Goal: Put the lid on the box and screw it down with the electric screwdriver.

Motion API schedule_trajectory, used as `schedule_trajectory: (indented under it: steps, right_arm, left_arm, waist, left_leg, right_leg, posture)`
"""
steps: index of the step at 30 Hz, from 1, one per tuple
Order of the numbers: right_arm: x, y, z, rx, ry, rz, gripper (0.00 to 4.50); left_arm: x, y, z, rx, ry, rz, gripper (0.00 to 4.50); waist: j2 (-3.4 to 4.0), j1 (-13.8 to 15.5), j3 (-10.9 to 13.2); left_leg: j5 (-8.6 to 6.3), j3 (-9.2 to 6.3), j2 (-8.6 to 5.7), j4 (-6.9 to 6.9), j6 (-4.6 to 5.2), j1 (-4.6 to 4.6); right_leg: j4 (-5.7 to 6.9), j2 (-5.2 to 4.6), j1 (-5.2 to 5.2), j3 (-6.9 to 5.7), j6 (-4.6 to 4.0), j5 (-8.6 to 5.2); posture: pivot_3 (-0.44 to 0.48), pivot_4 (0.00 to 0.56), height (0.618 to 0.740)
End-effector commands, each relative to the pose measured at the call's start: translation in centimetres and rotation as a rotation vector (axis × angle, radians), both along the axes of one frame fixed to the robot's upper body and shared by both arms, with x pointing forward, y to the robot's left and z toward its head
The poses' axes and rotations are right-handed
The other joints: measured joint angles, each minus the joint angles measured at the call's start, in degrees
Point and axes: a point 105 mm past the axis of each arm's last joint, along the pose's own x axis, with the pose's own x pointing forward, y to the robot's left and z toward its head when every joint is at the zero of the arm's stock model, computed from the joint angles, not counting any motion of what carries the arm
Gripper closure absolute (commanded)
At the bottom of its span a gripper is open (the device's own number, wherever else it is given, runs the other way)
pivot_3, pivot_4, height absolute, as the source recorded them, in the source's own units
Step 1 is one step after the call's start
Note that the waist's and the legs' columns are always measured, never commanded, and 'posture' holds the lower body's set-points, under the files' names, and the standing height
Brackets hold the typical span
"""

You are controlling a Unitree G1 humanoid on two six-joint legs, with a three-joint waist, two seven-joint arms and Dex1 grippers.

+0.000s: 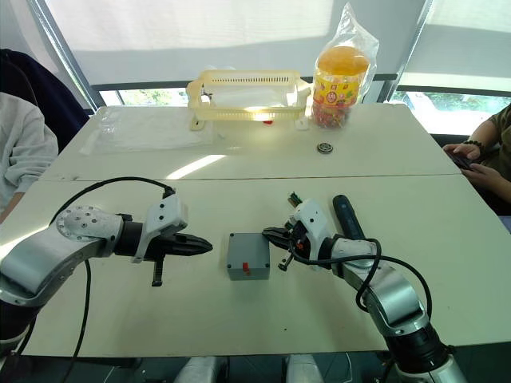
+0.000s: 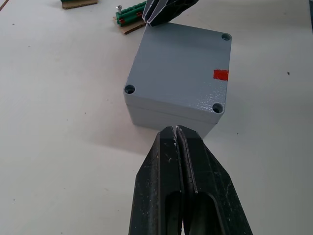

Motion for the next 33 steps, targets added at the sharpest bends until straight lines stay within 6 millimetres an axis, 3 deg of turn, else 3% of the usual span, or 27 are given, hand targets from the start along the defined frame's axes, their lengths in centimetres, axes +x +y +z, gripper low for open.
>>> schedule_trajectory:
  steps: [1, 5, 8, 12, 17, 18, 21, 22, 27, 33]
  right_arm:
    - [0.2, 0.2, 1.5, 0.014, -0.067, 0.011, 3.56]
    - [-0.1, 0.3, 2.5, 0.032, -0.081, 0.020, 1.49]
    - [-0.3, -0.1, 3.5, 0.038, -0.101, 0.026, 1.49]
    - [0.0, -2.0, 6.6, 0.064, -0.123, -0.018, 1.49]
    - [1.3, -8.4, 10.1, -0.031, 0.029, -0.175, 1.49]
    - [1.0, -9.5, 10.2, -0.092, 0.082, -0.166, 1.23]
    - [0.6, -11.8, 10.2, -0.204, 0.243, -0.189, 0.23]
    - [0.9, -12.8, 10.0, -0.227, 0.298, -0.235, 0.10]
    - [1.1, -16.5, 7.0, -0.339, 0.607, -0.340, 0.10]
    - [1.0, -17.3, 4.6, -0.328, 0.847, -0.393, 0.10]
  left_arm:
    - [0.0, -0.1, 1.2, -0.014, -0.060, -0.016, 4.50]
    - [0.0, -0.1, 1.2, -0.014, -0.061, -0.016, 4.50]
    - [0.1, 0.0, 1.3, -0.014, -0.065, -0.016, 4.50]
    - [0.4, 0.2, 1.9, -0.021, -0.080, -0.021, 4.50]
    - [-0.1, -0.6, 4.4, -0.093, -0.088, -0.103, 4.50]
    - [-0.3, -0.7, 4.5, -0.081, -0.094, -0.126, 4.50]
    - [-1.3, -1.1, 4.2, -0.045, -0.088, -0.193, 4.50]
    - [-1.6, -1.3, 4.1, -0.041, -0.086, -0.211, 4.50]
    - [-1.9, -2.1, 4.1, -0.046, -0.102, -0.238, 4.50]
    - [-2.2, -2.3, 3.2, -0.041, -0.110, -0.210, 4.50]
  waist:
    - [0.00, 0.00, 0.00]
    - [0.00, -0.01, 0.00]
    - [0.00, 0.01, 0.00]
    - [0.01, 0.04, 0.01]
    - [0.14, 0.50, 0.14]
    - [0.11, 0.51, 0.12]
    - [0.11, 0.08, 0.16]
    - [0.20, -0.36, 0.21]
    - [0.25, -0.77, 0.25]
    - [0.28, -0.49, 0.30]
  left_leg:
    - [0.00, 0.00, 0.00, 0.00, 0.00, 0.00]
    - [0.00, 0.00, 0.00, 0.00, 0.00, 0.00]
    - [0.00, -0.01, 0.00, -0.01, 0.00, 0.00]
    - [0.00, 0.00, 0.00, 0.01, 0.00, -0.02]
    - [0.00, -0.01, -0.01, 0.11, 0.00, -0.14]
    - [0.00, -0.01, -0.04, 0.10, 0.00, -0.18]
    - [-0.06, 0.05, -0.02, -0.01, 0.10, -0.17]
    - [-0.07, 0.06, -0.01, -0.01, 0.12, -0.18]
    - [-0.07, 0.18, 0.02, -0.01, 0.13, -0.18]
    - [-0.07, 0.27, 0.00, 0.03, 0.13, -0.23]
  right_leg:
    - [0.00, 0.00, 0.00, 0.00, 0.00, 0.00]
    - [0.00, 0.00, 0.00, 0.00, 0.00, 0.00]
    - [0.00, 0.00, -0.01, 0.00, 0.01, 0.00]
    - [0.00, 0.00, -0.01, 0.00, 0.01, 0.01]
    - [0.00, -0.03, -0.08, -0.02, -0.05, -0.01]
    - [-0.05, -0.05, -0.10, -0.01, -0.06, -0.02]
    - [-0.16, -0.04, -0.11, -0.01, -0.07, -0.03]
    - [-0.15, -0.03, -0.12, 0.00, -0.07, -0.03]
    - [-0.06, 0.02, -0.28, 0.14, -0.18, -0.09]
    - [-0.07, 0.00, -0.34, 0.22, 0.03, 0.02]
  posture:
    - [0.000, 0.150, 0.740]
    - [0.000, 0.150, 0.740]
    - [0.000, 0.150, 0.740]
    - [0.000, 0.150, 0.740]
    - [0.000, 0.150, 0.740]
    - [0.000, 0.150, 0.740]
    - [0.000, 0.150, 0.740]
    - [0.000, 0.150, 0.740]
    - [0.000, 0.150, 0.740]
    - [0.000, 0.150, 0.740]
